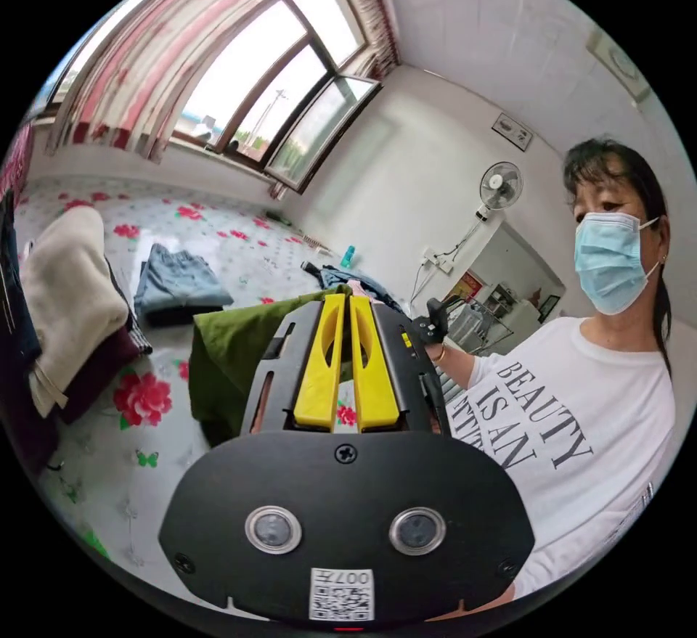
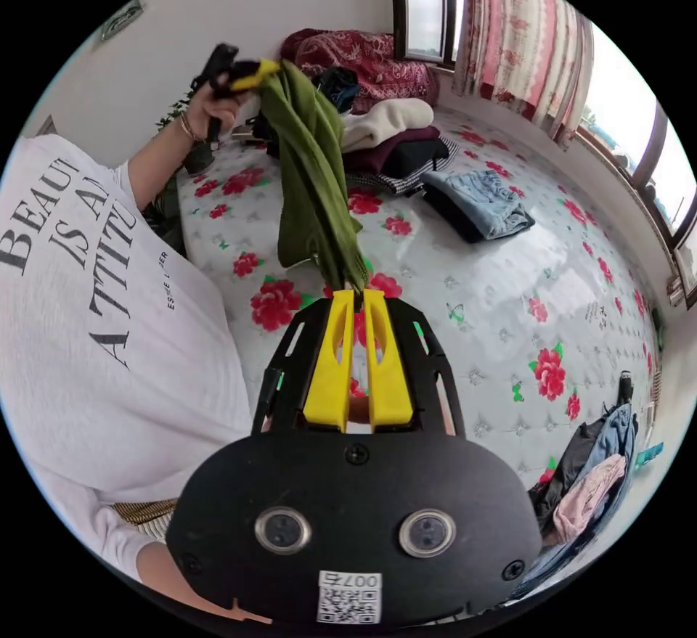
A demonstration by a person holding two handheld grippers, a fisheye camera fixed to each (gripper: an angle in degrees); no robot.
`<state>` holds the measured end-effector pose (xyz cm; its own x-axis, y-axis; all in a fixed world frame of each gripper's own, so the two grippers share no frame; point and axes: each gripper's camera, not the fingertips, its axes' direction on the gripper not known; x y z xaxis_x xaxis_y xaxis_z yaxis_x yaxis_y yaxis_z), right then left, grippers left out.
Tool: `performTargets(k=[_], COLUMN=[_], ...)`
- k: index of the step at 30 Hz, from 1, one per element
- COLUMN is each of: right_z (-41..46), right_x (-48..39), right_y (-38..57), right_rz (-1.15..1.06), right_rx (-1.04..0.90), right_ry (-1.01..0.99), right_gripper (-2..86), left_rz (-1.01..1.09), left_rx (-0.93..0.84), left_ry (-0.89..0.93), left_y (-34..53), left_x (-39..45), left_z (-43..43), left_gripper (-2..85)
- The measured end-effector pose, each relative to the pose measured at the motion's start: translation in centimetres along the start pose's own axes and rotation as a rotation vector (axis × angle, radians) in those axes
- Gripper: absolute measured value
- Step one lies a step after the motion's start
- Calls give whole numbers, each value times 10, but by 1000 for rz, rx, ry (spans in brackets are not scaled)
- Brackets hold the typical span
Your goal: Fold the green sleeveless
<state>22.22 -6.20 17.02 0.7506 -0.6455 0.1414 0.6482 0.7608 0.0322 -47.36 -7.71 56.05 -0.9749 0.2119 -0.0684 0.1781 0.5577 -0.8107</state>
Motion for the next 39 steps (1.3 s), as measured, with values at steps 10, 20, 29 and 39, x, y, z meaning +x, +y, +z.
performTargets(k=[10,20,29,39], right_z=[-39,-2,-42,-139], right_x=[-20,-67,-51,-14], right_y=[21,-1,-7,-31], right_rz=[69,-23,-113,-431], right_rx=[355,423,318,329], right_ry=[-153,-541,-353,-557], right_gripper=[75,67,5,9], left_rz=[-8,-37,-72,186], left_rx=[-76,-24,-246,-116], left_ry=[-157,-122,-272,-43], left_y=[31,91,110,107], left_x=[122,211,218,272], left_z=[-1,1,13,19], left_gripper=[-9,-10,-9,-9])
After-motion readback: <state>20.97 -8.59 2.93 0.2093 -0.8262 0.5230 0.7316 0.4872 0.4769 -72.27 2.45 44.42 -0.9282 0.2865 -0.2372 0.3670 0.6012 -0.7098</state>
